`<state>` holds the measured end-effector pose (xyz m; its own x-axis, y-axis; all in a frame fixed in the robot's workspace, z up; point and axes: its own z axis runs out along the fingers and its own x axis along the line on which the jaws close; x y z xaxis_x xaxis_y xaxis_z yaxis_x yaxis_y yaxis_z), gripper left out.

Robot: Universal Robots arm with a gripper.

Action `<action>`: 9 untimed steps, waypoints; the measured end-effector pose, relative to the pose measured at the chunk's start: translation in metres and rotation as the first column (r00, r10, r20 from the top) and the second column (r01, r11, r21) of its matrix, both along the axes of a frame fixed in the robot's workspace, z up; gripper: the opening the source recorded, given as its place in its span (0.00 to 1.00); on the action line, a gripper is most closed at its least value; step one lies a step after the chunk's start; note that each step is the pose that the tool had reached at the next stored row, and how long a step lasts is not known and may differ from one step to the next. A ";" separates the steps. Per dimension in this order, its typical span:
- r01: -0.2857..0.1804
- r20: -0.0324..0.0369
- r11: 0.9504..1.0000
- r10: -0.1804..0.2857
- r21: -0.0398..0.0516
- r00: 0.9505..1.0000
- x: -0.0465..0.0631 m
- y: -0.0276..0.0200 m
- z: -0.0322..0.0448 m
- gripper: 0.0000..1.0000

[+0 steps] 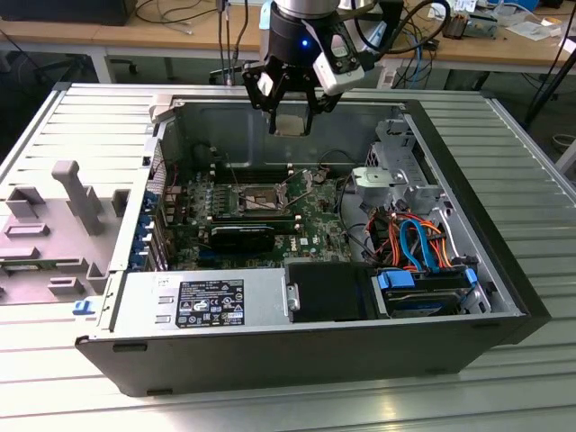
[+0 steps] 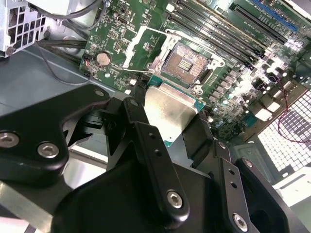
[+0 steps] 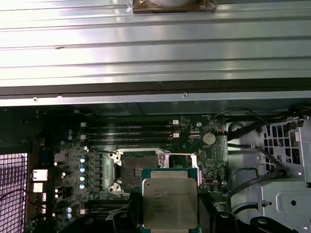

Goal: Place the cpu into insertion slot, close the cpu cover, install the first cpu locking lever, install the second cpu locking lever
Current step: 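Place the cpu into insertion slot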

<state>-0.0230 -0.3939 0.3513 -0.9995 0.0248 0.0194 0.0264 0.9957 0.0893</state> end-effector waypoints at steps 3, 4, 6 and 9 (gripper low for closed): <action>0.000 0.000 1.000 0.000 0.000 1.000 0.000 -0.0018 -0.0003 0.55; 0.000 0.000 1.000 0.000 0.000 1.000 0.000 -0.0024 -0.0004 0.55; 0.000 0.000 1.000 0.000 0.000 1.000 0.000 -0.0036 -0.0006 0.55; 0.000 0.000 1.000 0.000 0.000 1.000 -0.001 -0.0063 -0.0015 0.55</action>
